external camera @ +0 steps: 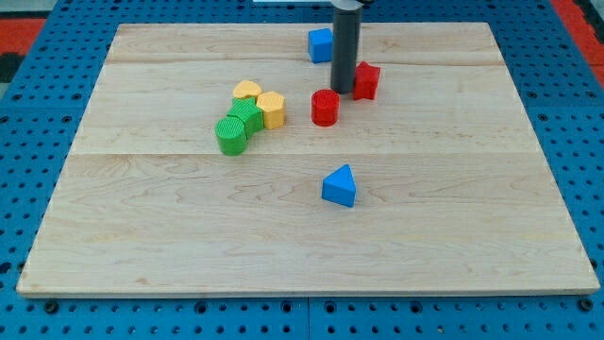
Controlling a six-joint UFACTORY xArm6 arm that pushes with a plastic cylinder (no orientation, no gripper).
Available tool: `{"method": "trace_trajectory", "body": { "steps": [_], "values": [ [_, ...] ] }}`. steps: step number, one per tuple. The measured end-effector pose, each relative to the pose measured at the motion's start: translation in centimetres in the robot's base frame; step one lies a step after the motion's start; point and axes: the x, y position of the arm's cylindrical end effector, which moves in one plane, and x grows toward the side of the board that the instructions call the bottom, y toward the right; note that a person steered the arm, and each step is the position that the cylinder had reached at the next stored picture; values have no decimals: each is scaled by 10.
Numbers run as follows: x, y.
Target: Push the red circle to the bottom of the blue cube
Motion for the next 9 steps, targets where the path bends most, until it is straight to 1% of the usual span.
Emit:
{"method": "trace_trajectory", "body": {
  "steps": [1, 2, 3, 5, 6, 8, 9],
  "values": [
    [-33, 79],
    [-38, 148],
    [6, 101],
    [66, -57],
    [27, -68],
    [-6, -22],
    [-38, -13]
  ]
}}
